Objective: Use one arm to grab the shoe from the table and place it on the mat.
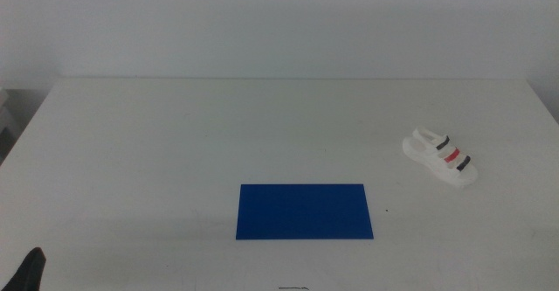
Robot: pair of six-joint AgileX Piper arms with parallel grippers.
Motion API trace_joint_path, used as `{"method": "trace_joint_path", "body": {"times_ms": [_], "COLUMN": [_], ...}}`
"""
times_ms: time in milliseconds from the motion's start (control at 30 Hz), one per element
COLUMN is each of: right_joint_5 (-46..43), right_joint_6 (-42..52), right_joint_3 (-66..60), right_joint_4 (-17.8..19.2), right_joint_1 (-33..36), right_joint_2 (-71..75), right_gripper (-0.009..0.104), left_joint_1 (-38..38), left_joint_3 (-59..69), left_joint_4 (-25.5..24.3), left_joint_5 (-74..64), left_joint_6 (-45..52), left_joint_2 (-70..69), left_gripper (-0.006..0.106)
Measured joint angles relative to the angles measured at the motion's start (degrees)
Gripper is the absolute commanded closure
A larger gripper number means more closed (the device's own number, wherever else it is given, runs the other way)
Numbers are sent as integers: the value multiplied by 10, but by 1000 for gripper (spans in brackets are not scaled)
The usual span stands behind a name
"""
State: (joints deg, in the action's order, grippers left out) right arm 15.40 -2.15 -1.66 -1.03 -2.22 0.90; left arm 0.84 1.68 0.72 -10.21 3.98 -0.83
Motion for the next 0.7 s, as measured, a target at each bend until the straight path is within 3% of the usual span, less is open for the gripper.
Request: {"method": "trace_joint_path", "body": {"times_ms": [333,700], "right_joint_5": [-49,-54], "right_joint_6": [-4,73], "right_joint_3": [1,207], "right_joint_4": [-19,-17], "right_joint_1": [0,0], "right_joint_2": [-26,-364], "right_gripper": [1,1], "left_joint_1": [0,0], "left_joint_3": [0,0], "left_joint_4": [0,0], "left_joint_5": [0,0], "left_joint_6": [0,0], "left_joint_2": [0,0], "left_gripper": [7,7]}}
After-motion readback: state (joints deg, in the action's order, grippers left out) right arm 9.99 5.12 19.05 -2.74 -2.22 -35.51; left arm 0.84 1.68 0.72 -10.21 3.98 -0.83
